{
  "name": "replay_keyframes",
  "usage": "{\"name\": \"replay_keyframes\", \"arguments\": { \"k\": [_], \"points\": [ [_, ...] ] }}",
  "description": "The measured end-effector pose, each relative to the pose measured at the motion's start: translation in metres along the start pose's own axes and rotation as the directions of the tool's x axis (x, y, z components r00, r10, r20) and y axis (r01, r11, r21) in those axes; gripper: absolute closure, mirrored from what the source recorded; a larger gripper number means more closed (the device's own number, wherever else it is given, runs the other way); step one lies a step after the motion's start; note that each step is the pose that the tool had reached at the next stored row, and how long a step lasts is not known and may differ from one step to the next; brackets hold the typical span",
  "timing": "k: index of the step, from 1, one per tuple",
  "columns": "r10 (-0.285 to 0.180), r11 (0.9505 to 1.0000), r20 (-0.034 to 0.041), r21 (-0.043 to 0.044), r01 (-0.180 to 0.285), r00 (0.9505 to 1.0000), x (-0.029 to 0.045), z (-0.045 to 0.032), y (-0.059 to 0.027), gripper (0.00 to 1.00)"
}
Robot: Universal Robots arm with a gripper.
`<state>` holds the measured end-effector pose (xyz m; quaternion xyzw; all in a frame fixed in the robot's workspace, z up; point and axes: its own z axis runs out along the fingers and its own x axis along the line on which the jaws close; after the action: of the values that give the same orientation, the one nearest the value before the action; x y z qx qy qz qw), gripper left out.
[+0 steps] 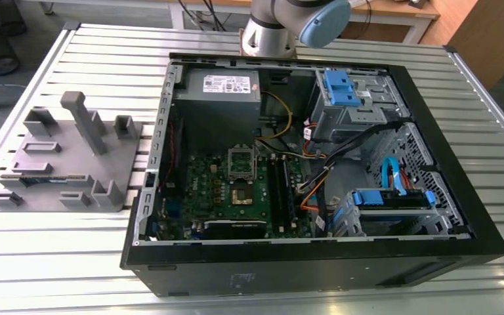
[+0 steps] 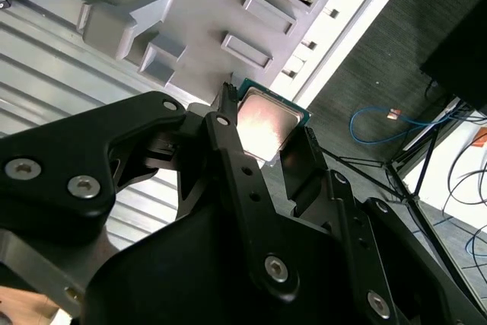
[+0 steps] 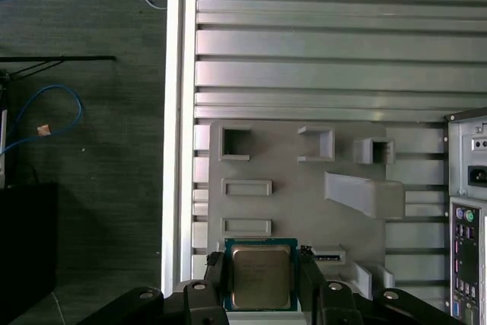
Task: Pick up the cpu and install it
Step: 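Pick up the cpu and move it towards the insertion slot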
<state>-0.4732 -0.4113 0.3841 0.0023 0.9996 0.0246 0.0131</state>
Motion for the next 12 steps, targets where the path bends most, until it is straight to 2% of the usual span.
{"name": "replay_keyframes", "arguments": {
  "k": [12],
  "points": [
    [0.000, 1.0000, 0.0001, 0.0000, 0.000, 1.0000, -0.0002, -0.0072, 0.0004, 0.53]
  ]
}}
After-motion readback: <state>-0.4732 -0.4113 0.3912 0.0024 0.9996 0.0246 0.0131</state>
